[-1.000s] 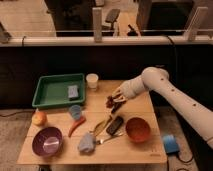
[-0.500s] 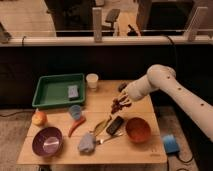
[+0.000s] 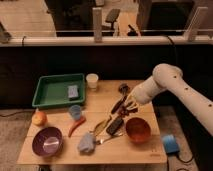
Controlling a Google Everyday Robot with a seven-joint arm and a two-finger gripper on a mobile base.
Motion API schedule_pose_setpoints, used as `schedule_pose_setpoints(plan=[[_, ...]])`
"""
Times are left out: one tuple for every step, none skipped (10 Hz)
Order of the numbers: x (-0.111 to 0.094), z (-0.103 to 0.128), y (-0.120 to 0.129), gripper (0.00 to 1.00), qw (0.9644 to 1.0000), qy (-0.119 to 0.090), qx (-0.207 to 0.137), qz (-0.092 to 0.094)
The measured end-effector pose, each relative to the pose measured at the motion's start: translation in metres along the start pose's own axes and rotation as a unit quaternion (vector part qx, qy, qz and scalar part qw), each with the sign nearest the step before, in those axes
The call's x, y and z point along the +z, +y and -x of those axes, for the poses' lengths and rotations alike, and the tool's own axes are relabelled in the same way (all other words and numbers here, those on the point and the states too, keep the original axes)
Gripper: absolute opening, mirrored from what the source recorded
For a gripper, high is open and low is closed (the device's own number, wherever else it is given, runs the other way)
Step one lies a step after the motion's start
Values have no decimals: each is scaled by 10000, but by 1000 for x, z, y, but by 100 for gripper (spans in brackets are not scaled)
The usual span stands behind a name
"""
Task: Place grapes in red bowl
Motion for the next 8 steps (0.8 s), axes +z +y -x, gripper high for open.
schedule_pose_setpoints(plan=[[-3,-1,8,0,9999,-37,-39,122],[-5,-1,13,0,9997,-70,-74,218],[-6,-2,16,0,9995,-96,-96,287],[-7,-3,20,0,9992,-139,-129,351],[-9,-4,26,0,9988,-197,-170,422],[-11,-5,31,0,9985,-229,-181,460],[-12,-7,37,0,9983,-262,-184,477],[-13,-8,44,0,9982,-293,-183,490]])
